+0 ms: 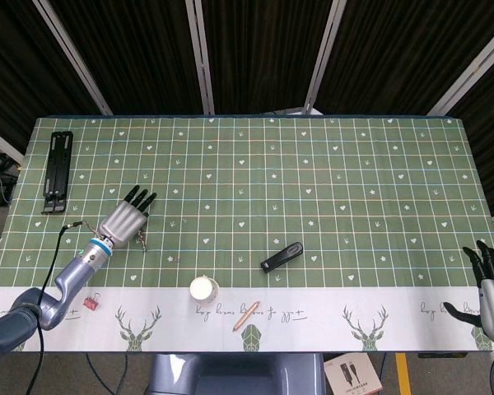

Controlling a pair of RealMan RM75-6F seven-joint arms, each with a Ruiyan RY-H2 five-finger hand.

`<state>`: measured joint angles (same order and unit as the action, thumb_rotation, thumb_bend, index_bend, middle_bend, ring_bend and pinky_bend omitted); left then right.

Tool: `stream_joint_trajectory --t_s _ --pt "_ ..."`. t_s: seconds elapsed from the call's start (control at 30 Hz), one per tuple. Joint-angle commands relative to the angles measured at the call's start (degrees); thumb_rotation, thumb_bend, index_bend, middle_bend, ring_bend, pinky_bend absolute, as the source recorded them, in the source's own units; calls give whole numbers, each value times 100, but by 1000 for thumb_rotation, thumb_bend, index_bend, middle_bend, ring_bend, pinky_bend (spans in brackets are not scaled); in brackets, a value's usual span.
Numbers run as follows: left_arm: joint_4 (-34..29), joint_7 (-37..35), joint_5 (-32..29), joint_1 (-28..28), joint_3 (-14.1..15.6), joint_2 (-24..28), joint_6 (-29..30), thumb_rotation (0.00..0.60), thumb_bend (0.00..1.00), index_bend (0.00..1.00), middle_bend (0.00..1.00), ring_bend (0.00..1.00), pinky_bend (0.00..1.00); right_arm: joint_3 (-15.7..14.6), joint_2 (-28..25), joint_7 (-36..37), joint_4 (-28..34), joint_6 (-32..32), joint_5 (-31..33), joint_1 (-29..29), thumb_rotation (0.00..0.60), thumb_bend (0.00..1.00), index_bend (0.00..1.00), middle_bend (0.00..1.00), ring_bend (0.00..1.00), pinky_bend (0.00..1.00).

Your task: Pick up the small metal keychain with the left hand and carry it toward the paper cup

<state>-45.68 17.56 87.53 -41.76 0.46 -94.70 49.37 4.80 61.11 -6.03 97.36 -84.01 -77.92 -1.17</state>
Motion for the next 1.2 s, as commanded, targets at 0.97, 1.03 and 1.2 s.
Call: stream_joint_trajectory --t_s 0.97,1.03,1.2 --pt "-193 26 -7 69 73 -46 203 600 328 551 0 0 0 -13 -14 39 65 -9 -31 20 600 51 119 0 0 19" --pt "-215 42 -38 73 59 -62 188 600 380 606 0 0 0 -15 -18 47 76 -15 -42 23 600 51 120 0 0 19" --pt "-237 36 30 93 83 -92 327 600 442 679 0 0 0 -14 -23 75 82 -32 -46 35 600 51 120 0 0 19"
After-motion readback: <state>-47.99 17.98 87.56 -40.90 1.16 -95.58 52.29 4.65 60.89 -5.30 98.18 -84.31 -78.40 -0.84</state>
